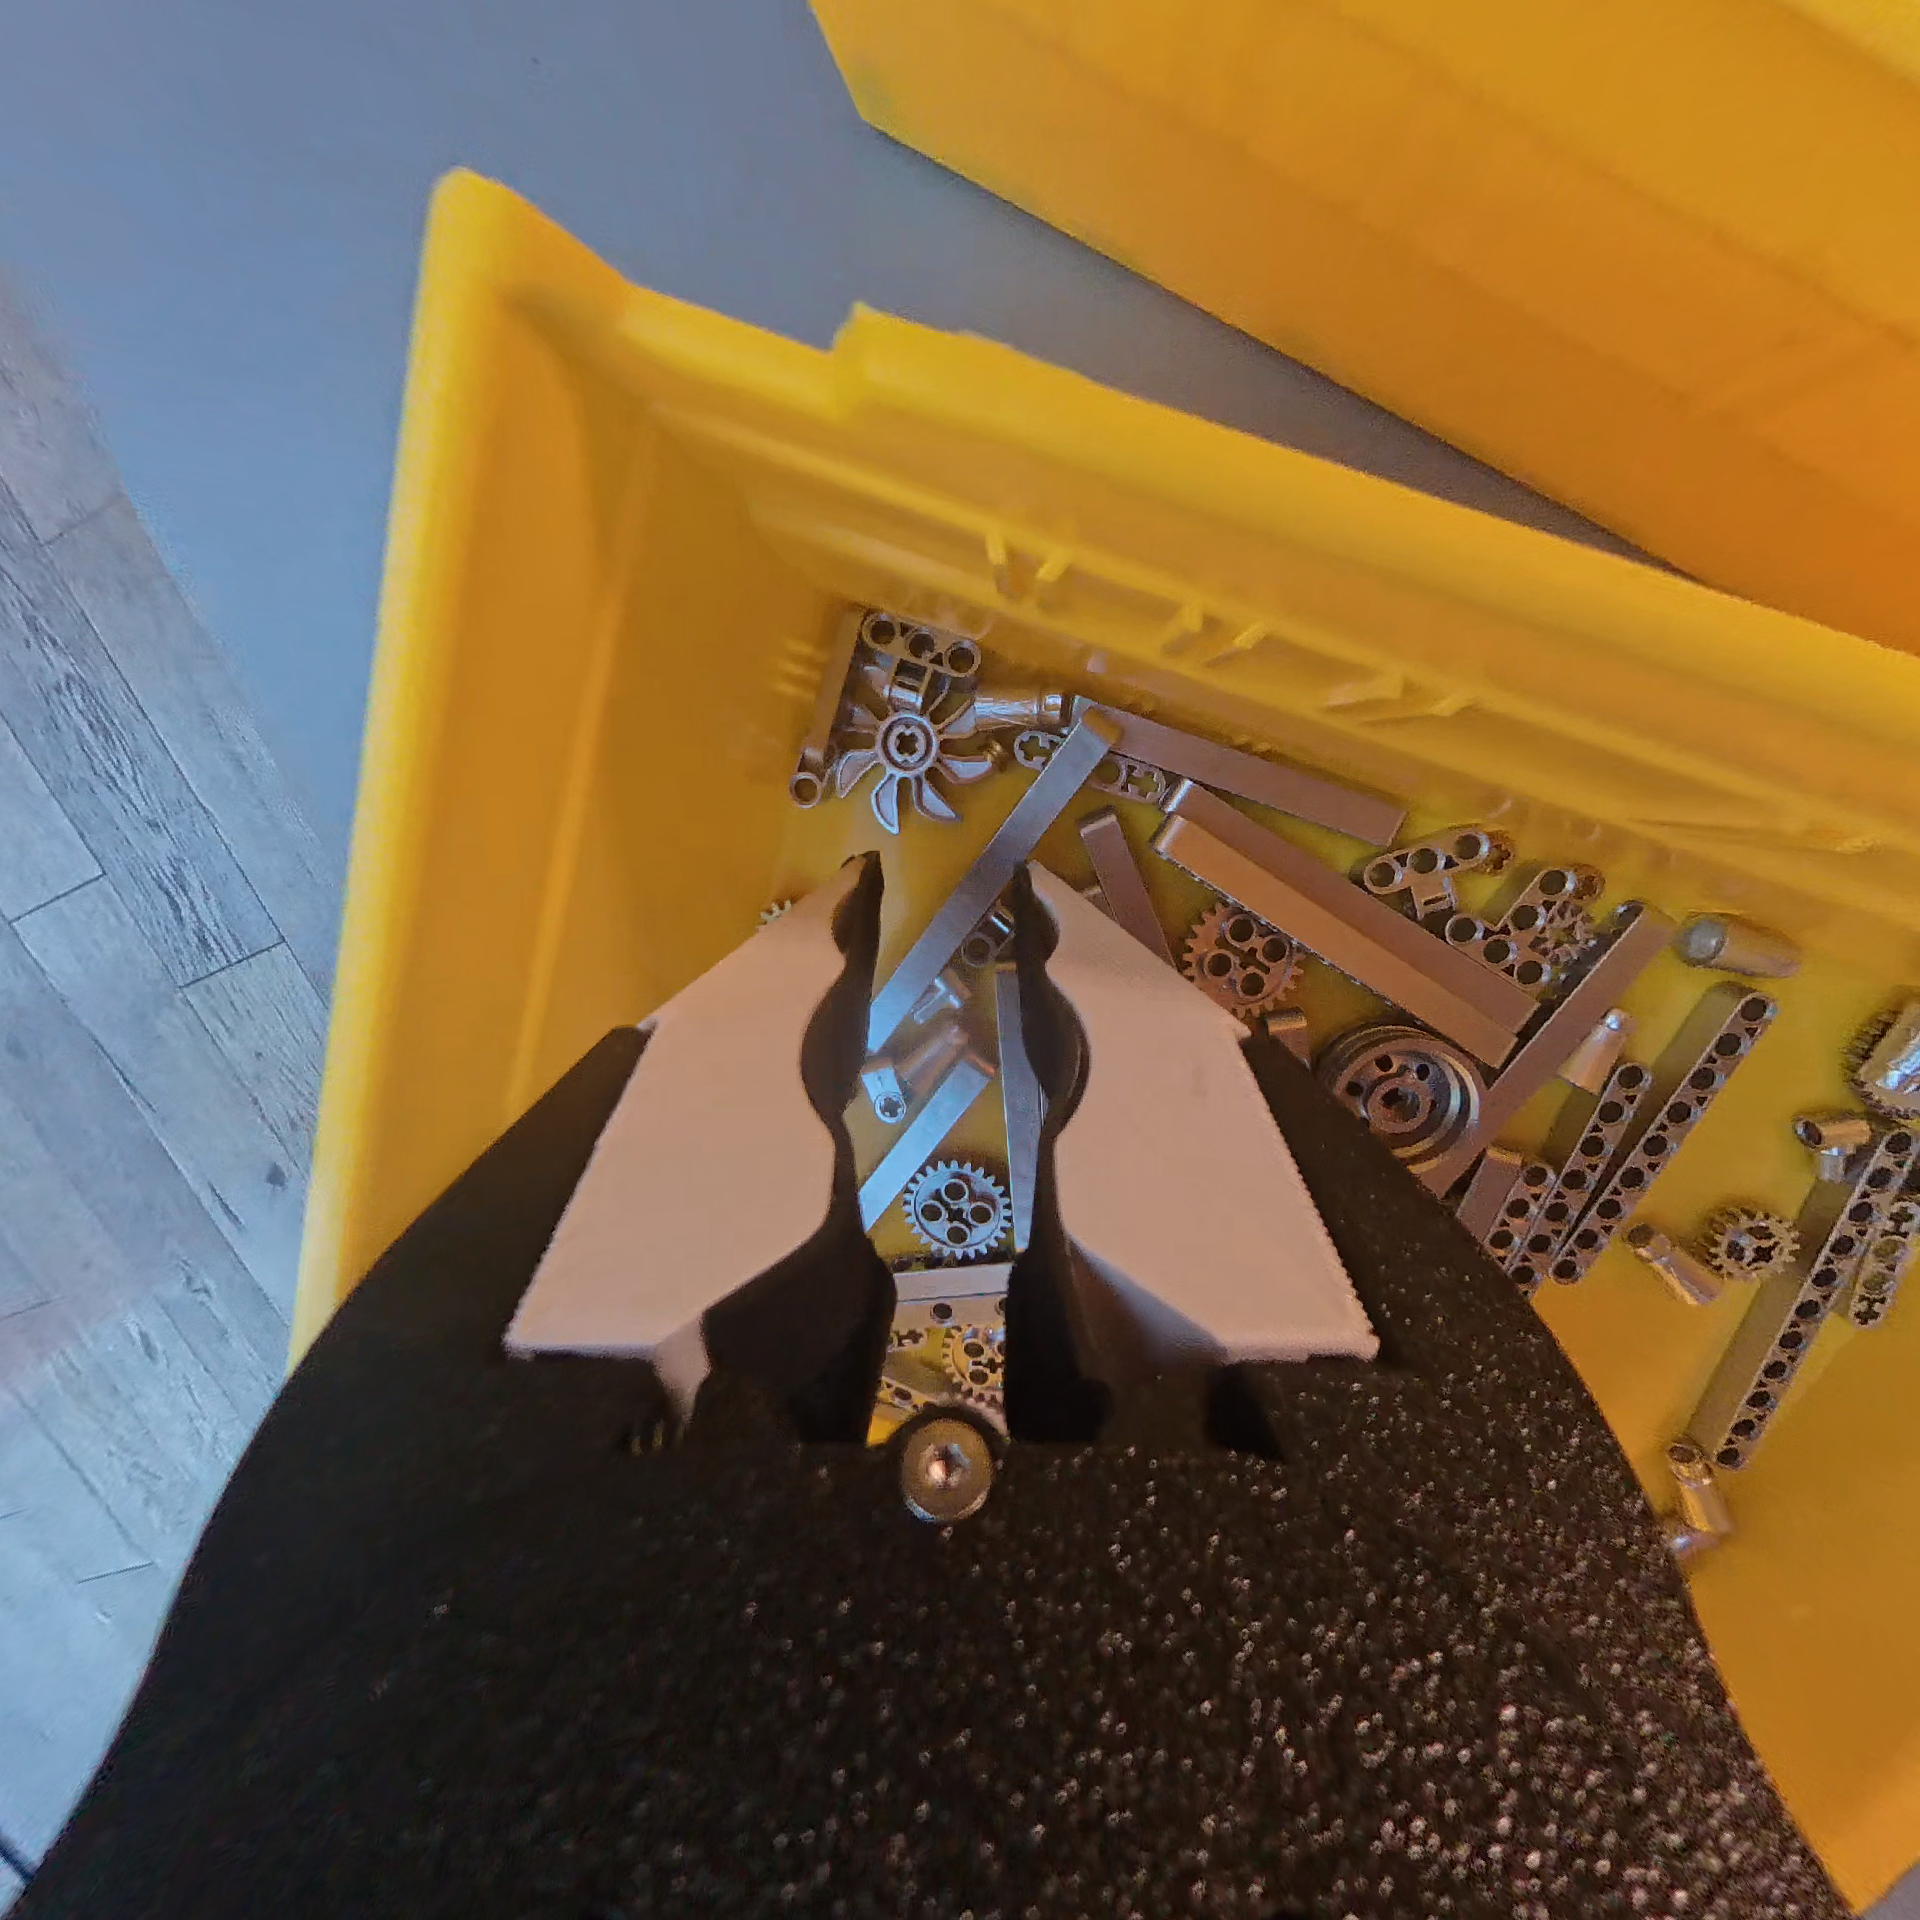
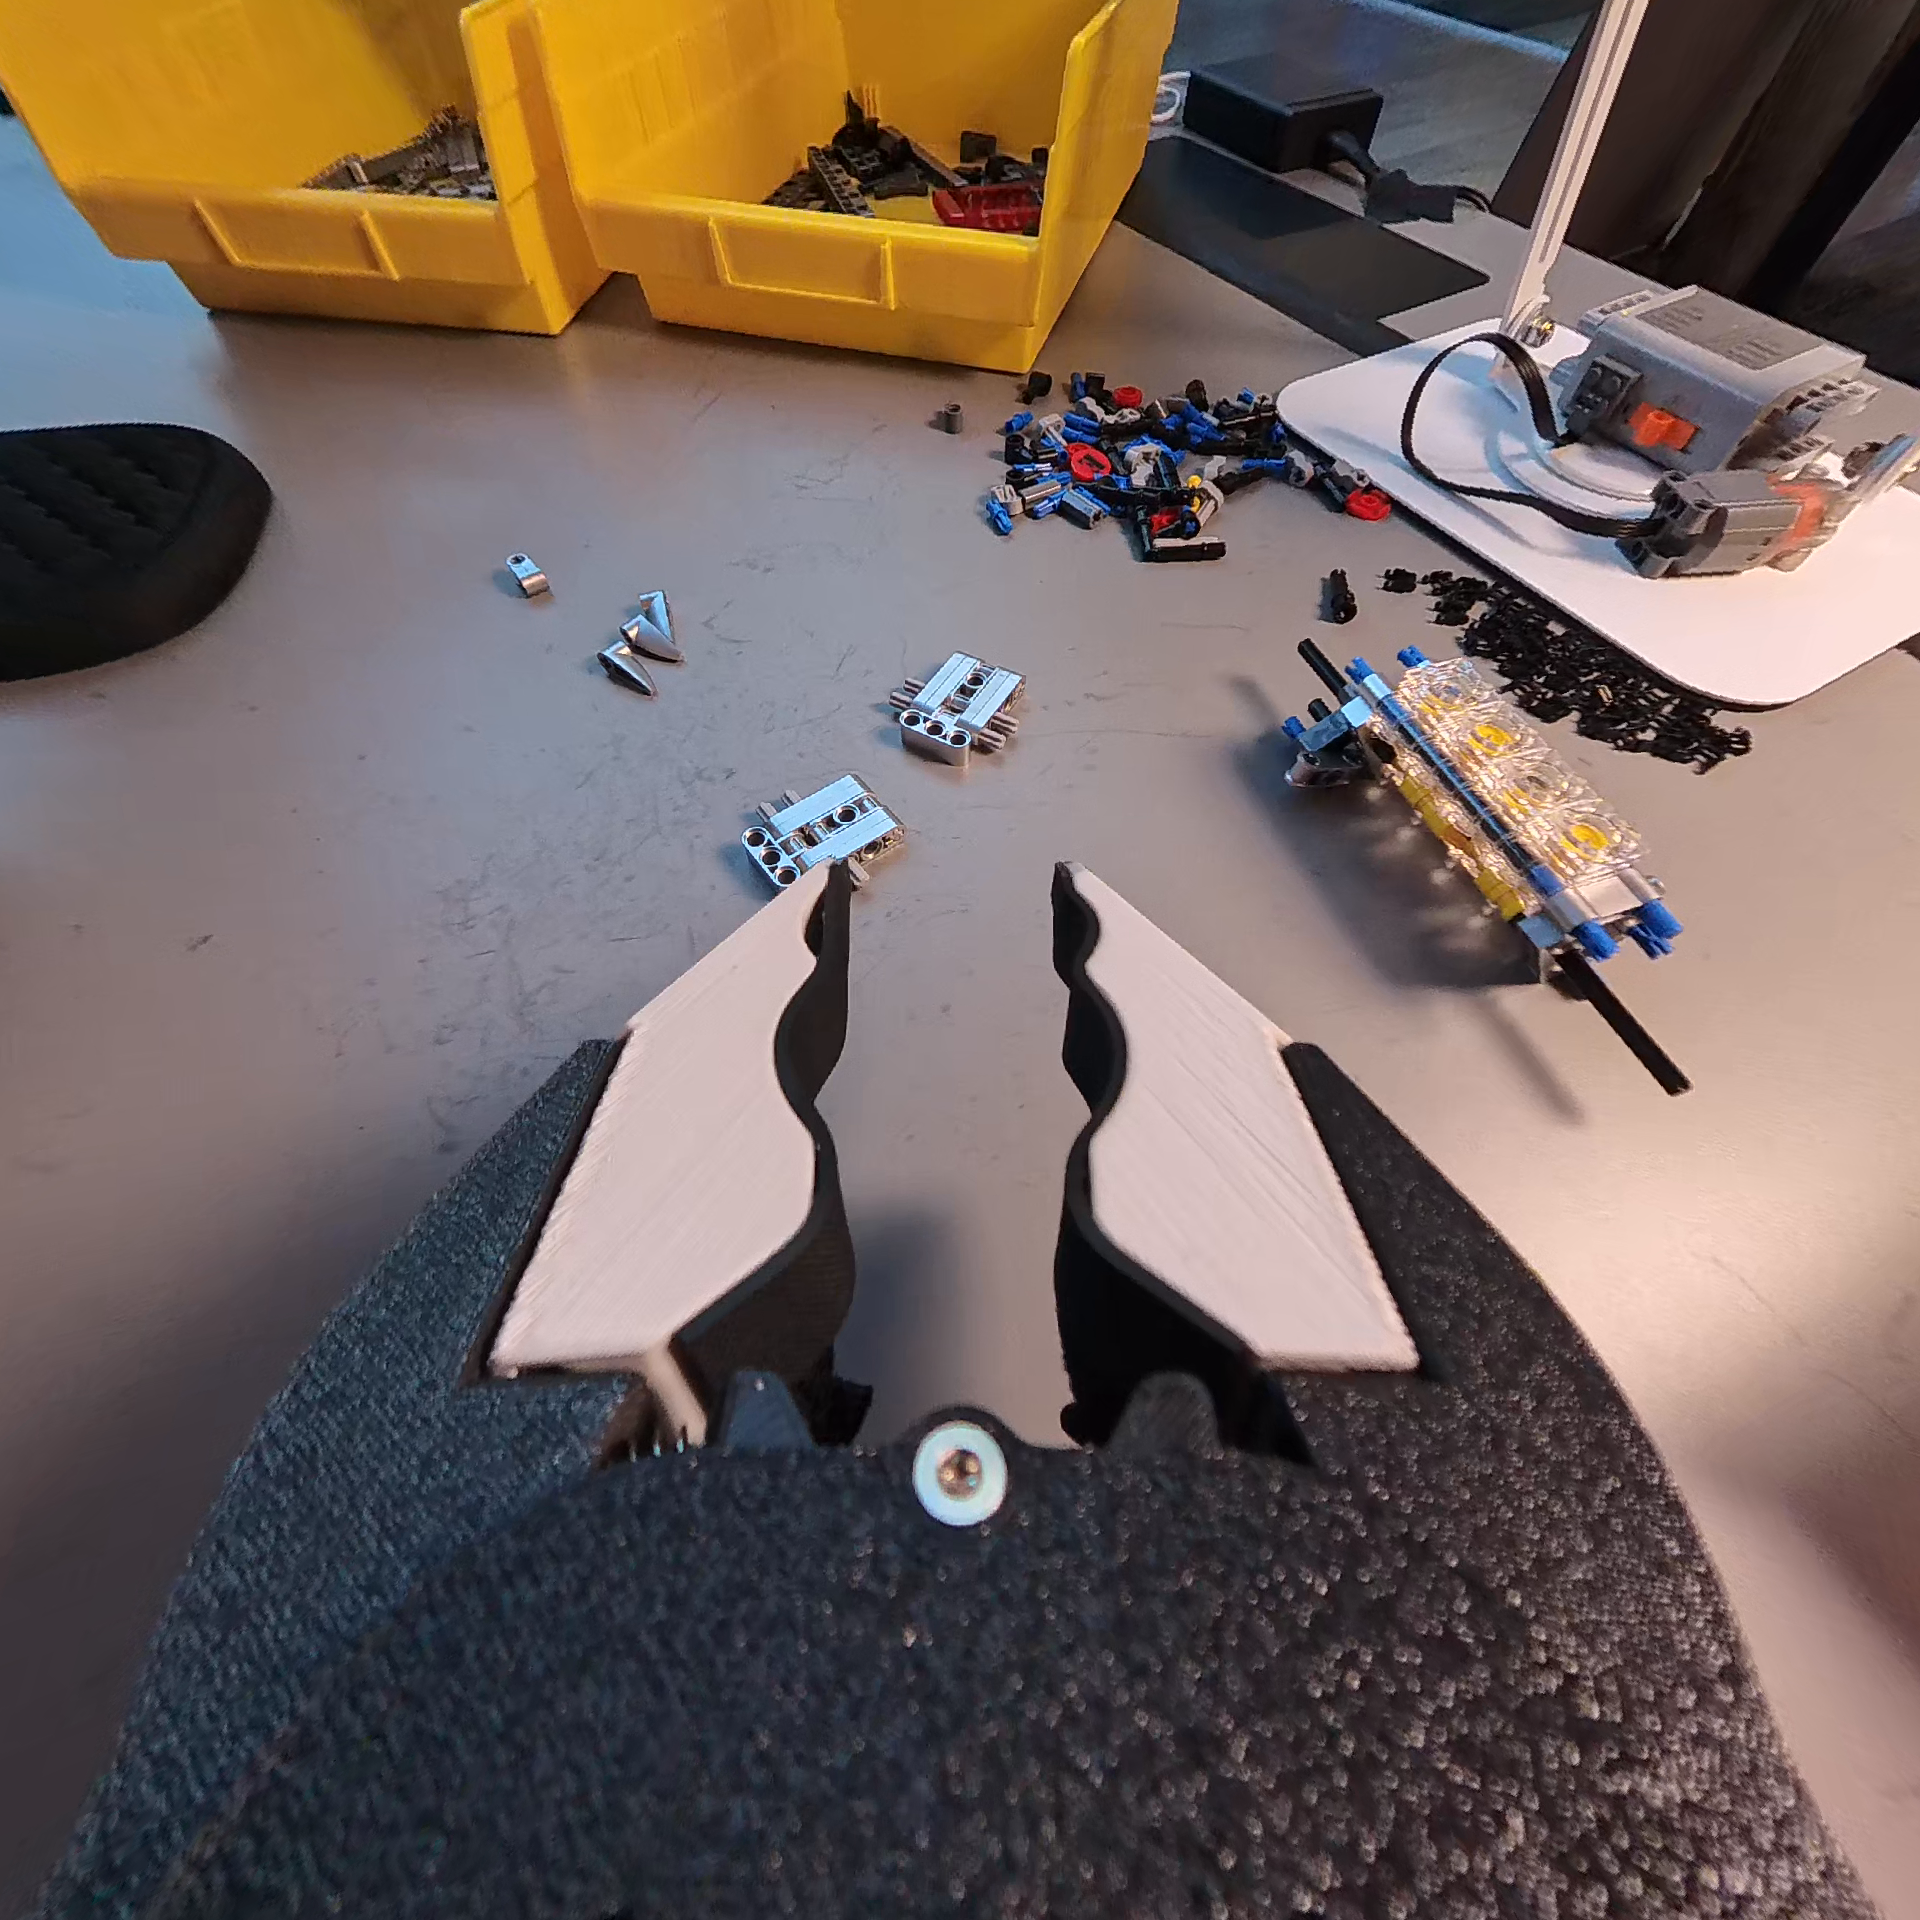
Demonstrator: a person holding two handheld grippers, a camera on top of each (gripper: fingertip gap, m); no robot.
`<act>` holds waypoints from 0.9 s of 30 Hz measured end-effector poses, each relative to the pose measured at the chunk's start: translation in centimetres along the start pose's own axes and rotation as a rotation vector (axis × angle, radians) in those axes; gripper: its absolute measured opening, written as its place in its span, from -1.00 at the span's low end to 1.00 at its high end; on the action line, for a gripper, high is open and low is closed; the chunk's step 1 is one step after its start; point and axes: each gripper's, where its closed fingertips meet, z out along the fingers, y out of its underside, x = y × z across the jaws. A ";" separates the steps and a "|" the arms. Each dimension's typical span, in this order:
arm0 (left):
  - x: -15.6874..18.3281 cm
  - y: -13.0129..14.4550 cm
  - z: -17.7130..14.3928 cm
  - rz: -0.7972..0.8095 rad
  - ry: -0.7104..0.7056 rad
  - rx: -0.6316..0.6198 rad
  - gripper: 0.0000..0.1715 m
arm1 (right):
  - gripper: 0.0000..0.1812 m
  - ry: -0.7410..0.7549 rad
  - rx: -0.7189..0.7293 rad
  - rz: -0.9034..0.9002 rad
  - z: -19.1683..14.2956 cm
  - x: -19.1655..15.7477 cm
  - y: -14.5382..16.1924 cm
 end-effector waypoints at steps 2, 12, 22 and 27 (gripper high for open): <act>0.2 0.2 0.8 0.021 0.000 -0.017 -0.70 | -0.58 0.002 0.000 0.001 0.0 0.0 0.0; -0.9 2.5 1.0 -0.015 0.000 -0.130 -0.92 | -0.58 0.001 0.006 0.012 -0.1 0.2 -0.1; -3.5 6.0 -1.1 -0.054 -0.157 -0.252 -0.91 | -0.58 -0.004 -0.005 -0.002 0.0 -0.1 0.1; -3.2 4.5 -1.9 -0.051 -0.170 -0.174 -0.81 | -0.58 0.001 -0.006 -0.004 0.0 0.0 0.1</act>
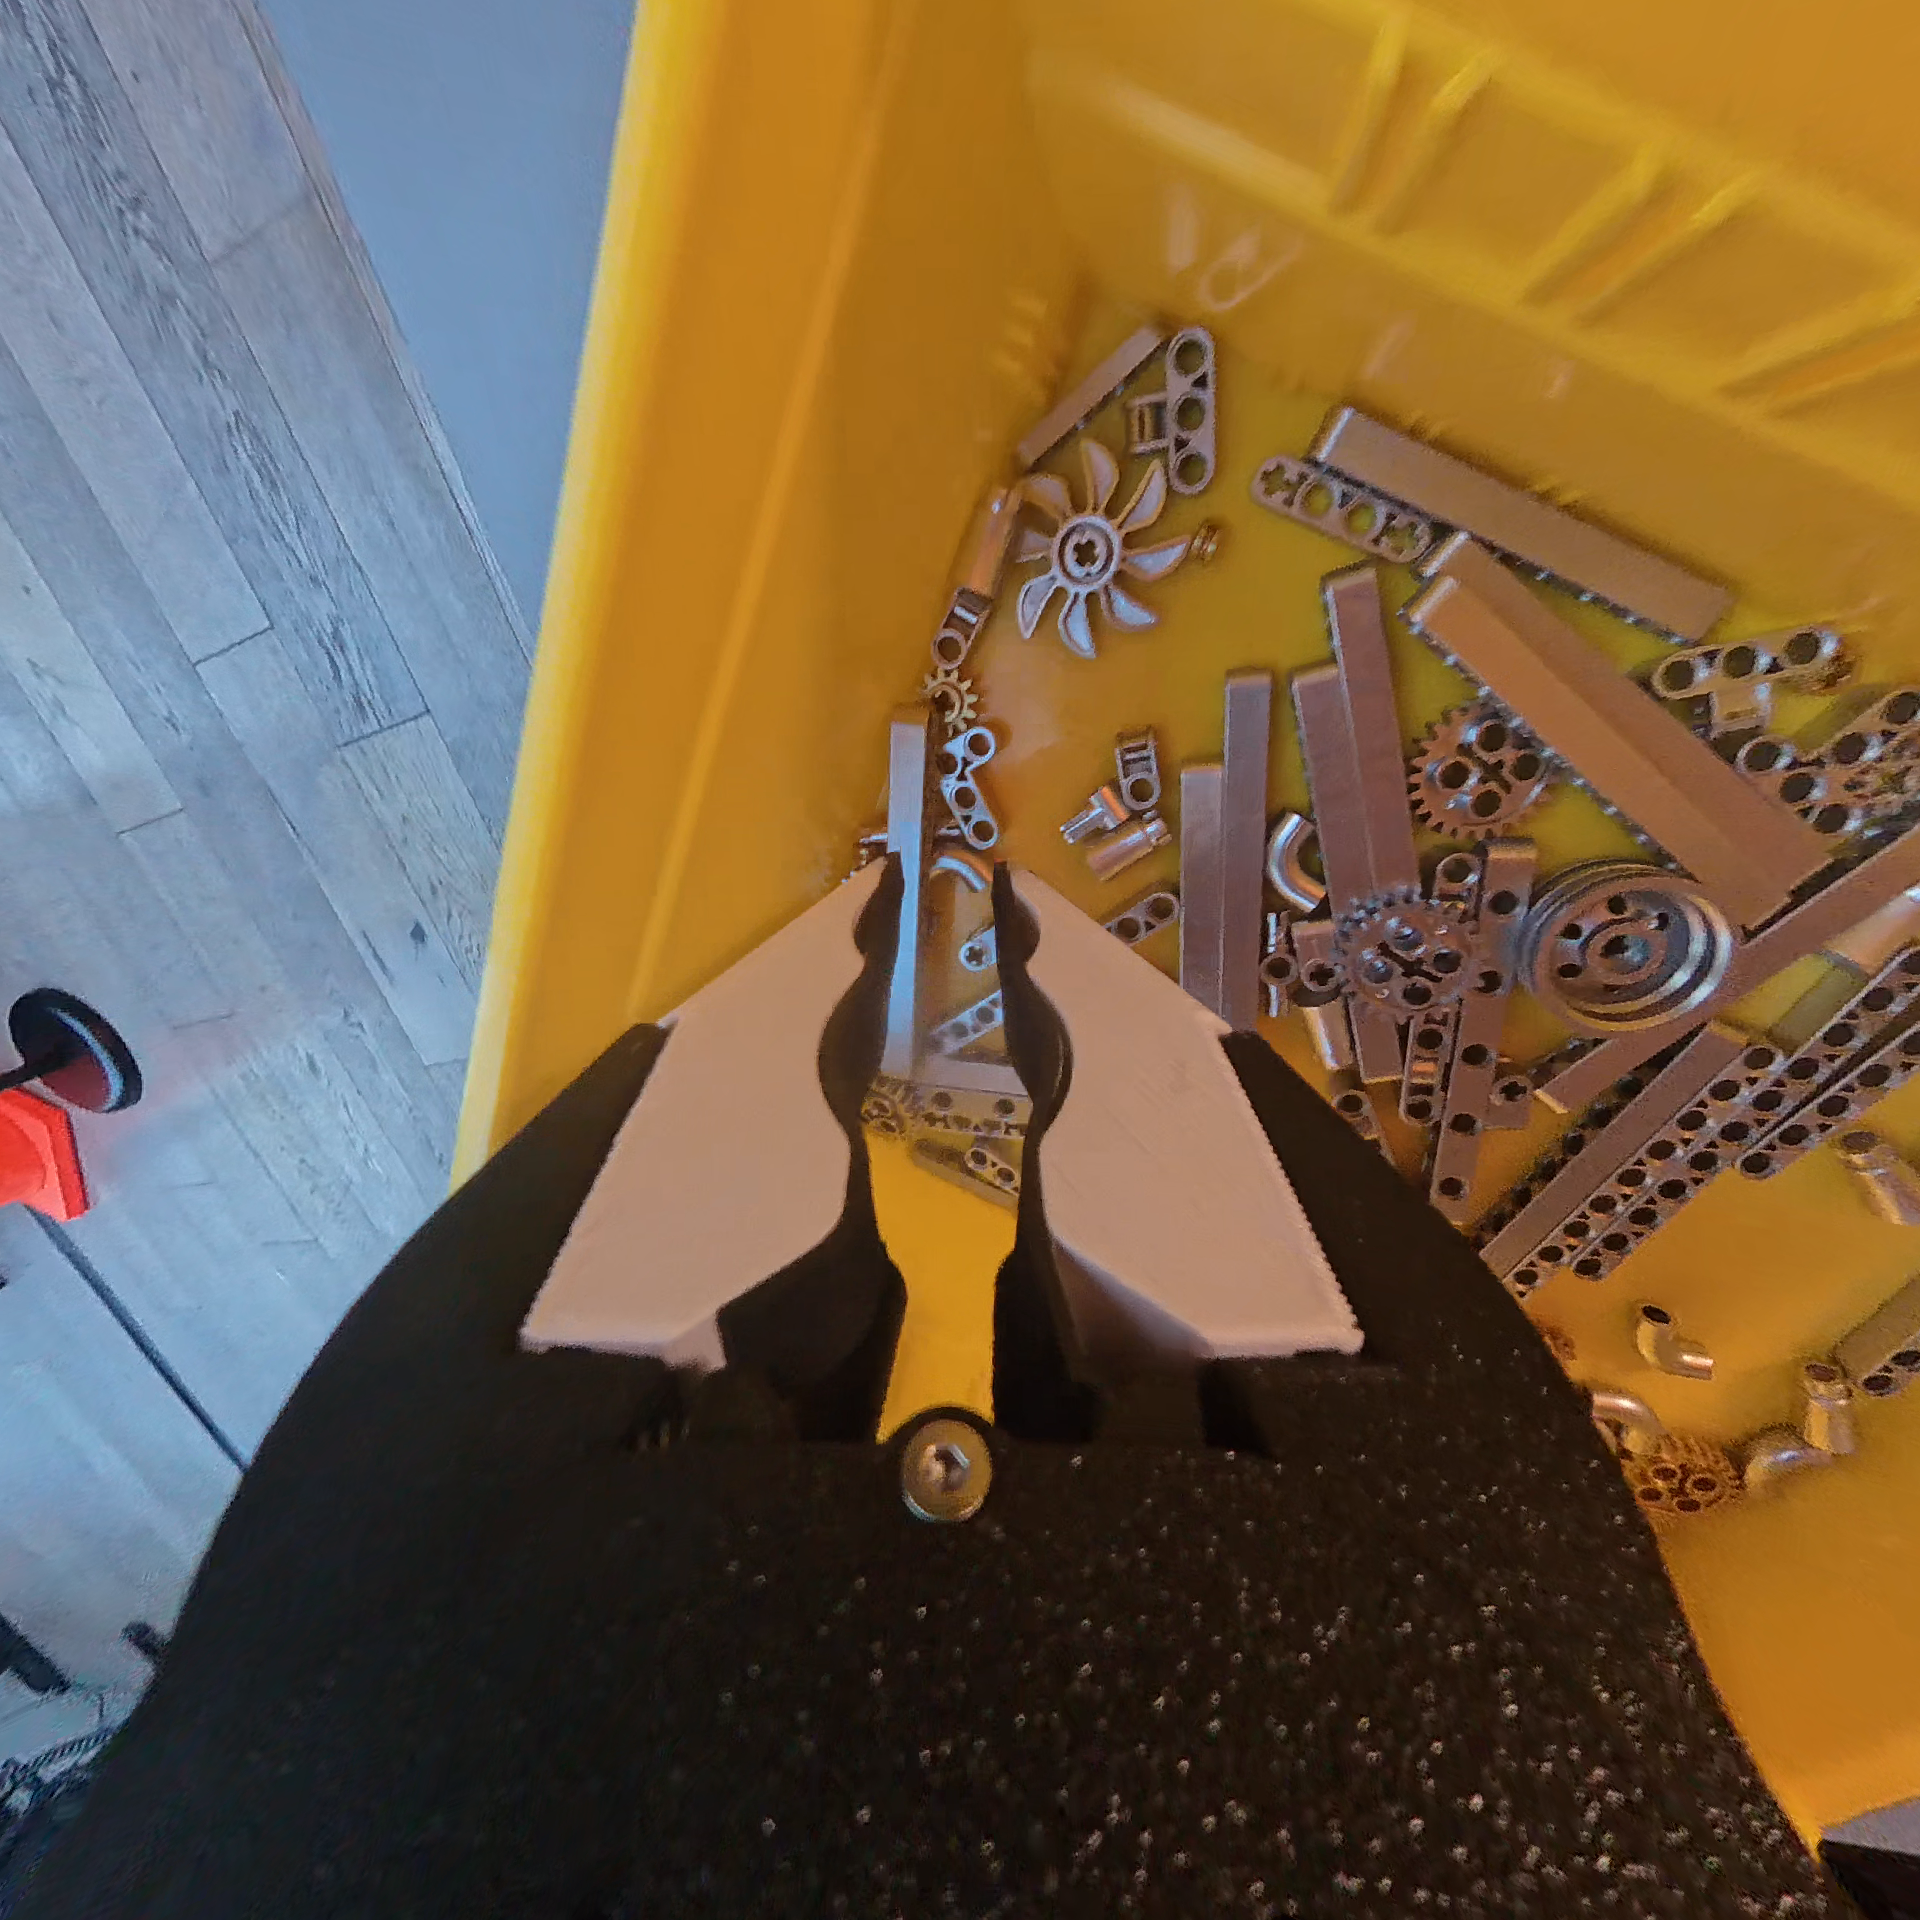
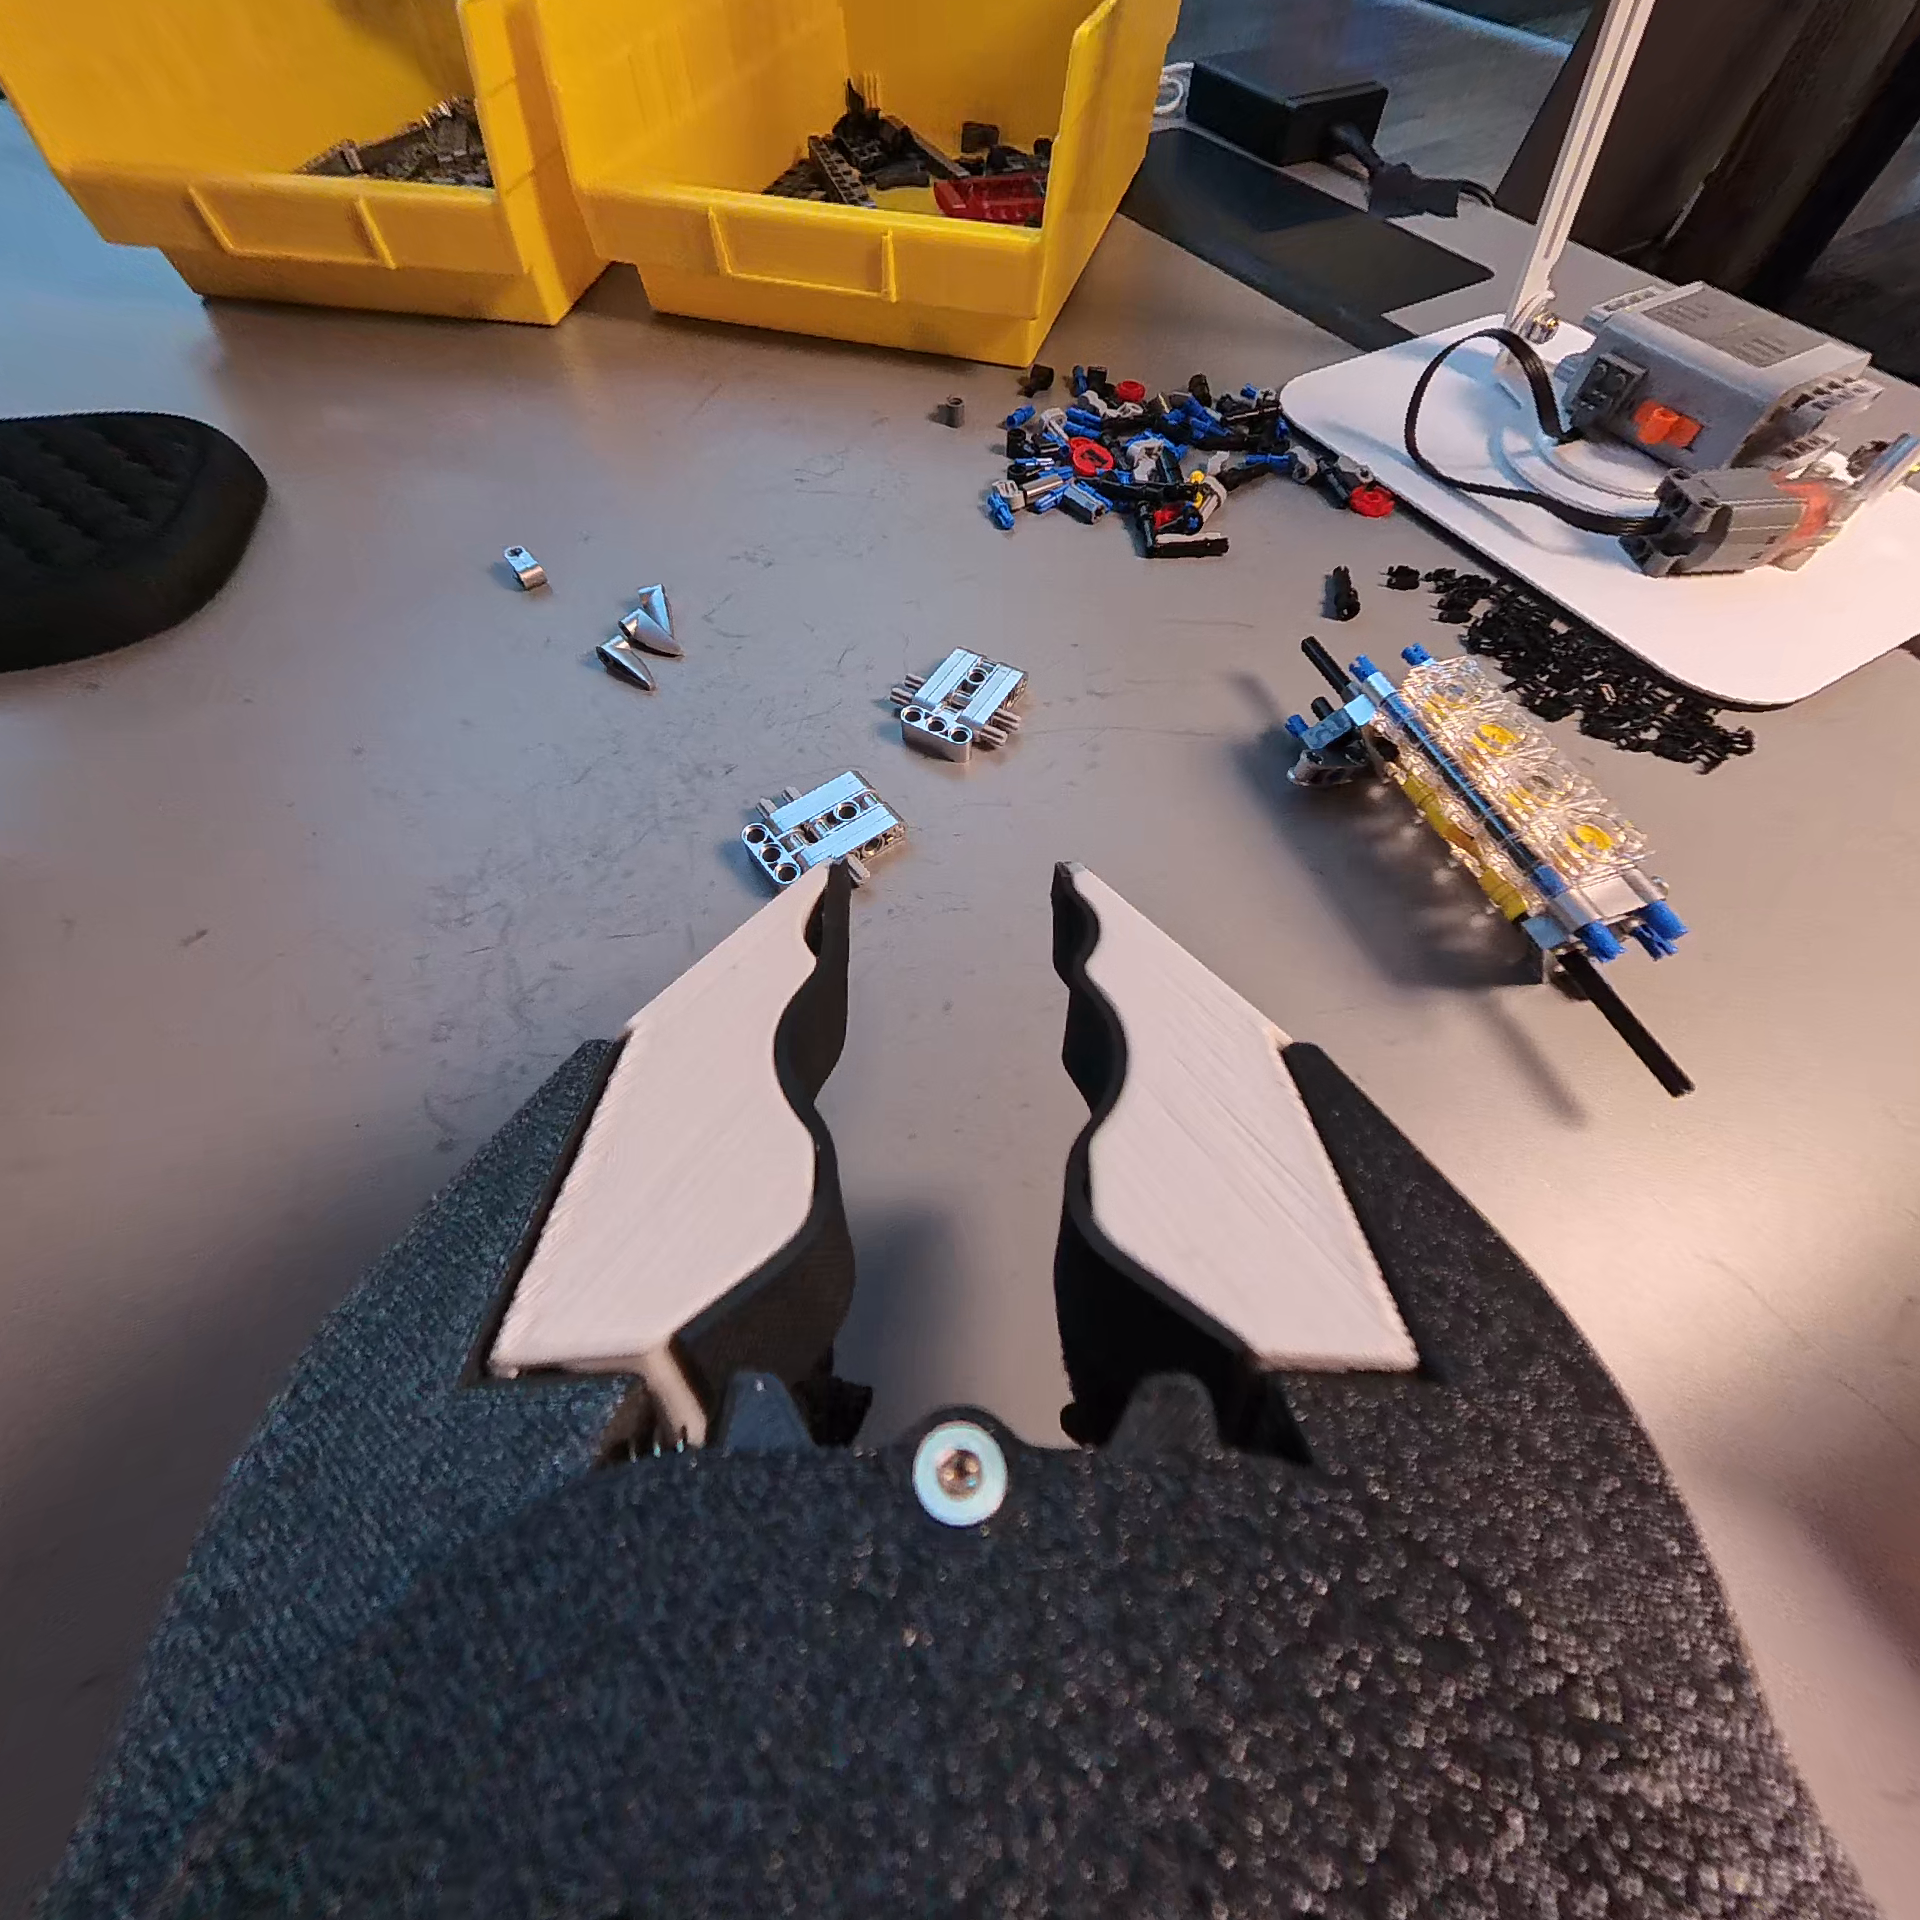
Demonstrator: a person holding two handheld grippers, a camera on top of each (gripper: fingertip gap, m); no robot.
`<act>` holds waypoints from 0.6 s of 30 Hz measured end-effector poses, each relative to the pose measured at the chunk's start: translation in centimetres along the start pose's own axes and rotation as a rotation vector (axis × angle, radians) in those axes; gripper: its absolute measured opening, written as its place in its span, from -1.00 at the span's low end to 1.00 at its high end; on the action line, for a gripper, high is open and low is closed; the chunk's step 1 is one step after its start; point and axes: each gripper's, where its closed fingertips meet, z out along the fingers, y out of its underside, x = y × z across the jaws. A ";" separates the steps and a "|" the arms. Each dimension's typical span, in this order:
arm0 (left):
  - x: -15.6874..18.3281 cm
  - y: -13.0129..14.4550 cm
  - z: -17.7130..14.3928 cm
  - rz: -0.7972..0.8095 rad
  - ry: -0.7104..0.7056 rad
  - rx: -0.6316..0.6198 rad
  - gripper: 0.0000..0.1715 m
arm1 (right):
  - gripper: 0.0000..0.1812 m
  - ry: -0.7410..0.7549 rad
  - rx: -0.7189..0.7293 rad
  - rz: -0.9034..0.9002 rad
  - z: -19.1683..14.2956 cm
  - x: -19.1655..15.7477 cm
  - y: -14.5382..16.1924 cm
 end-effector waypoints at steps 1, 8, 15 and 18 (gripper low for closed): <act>0.3 -0.4 -0.2 0.005 0.007 0.021 -0.81 | -0.58 0.000 -0.002 0.000 0.0 0.0 0.0; 1.5 -3.5 -0.1 0.013 0.020 0.167 -0.81 | -0.58 -0.001 -0.020 -0.005 0.3 -0.1 0.3; 1.3 -5.8 1.1 -0.063 0.042 0.233 -0.82 | -0.58 0.008 -0.013 0.004 0.2 0.1 0.2; 1.9 -6.2 1.7 -0.098 0.107 0.242 -0.82 | -0.58 0.006 -0.014 0.011 0.2 0.2 0.2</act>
